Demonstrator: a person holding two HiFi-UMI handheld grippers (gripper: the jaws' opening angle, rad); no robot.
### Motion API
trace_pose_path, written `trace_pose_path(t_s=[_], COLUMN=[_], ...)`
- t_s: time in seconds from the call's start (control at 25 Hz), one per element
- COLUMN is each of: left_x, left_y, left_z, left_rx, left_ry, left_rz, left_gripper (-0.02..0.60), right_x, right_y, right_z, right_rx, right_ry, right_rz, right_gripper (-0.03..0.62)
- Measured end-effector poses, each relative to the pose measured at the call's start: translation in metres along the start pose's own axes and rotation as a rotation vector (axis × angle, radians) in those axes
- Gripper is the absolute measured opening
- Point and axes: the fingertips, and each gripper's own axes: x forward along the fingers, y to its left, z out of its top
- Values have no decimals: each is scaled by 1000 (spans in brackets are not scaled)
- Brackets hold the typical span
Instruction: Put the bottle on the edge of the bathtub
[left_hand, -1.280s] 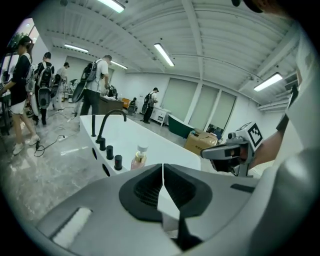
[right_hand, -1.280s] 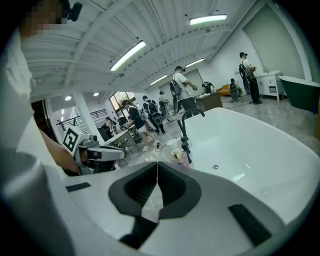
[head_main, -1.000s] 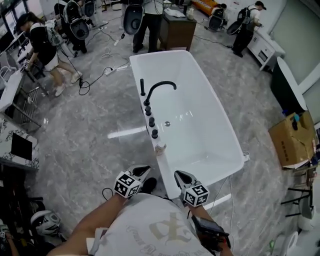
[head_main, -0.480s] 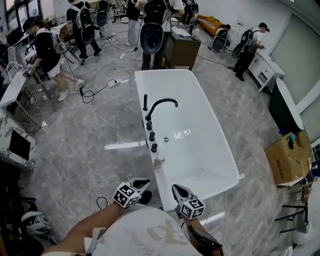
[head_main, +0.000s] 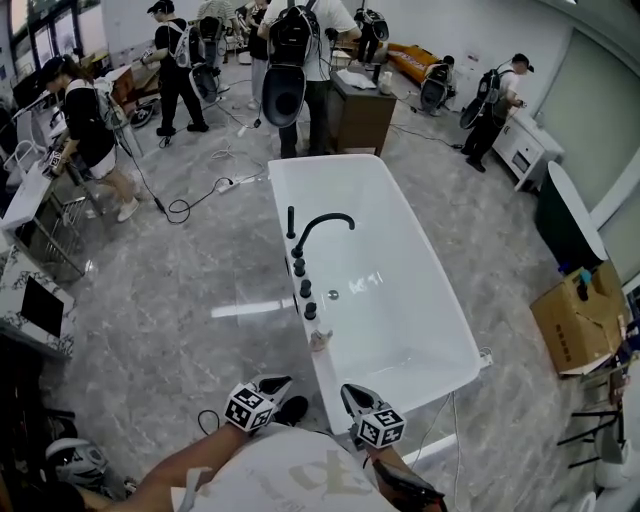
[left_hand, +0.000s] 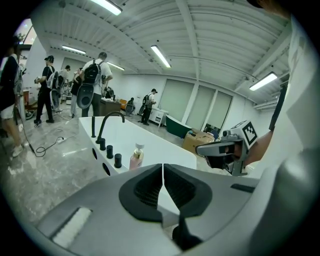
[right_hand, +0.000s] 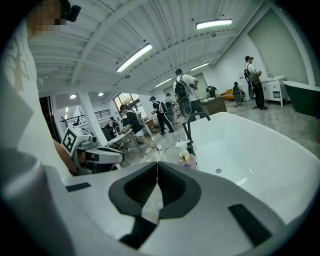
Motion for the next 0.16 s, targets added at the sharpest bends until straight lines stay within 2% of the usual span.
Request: trace_pose_path(t_s=[0.16], left_x=[-3], left_y=[2], left_z=[2], left_rx=[5], left_ry=[-2], left_rz=[4], left_gripper=[14], right_x=[5], right_y=[2], right_z=[3], right_rx=[-3], right_ry=[2], right_rz=[8], right_gripper=[6])
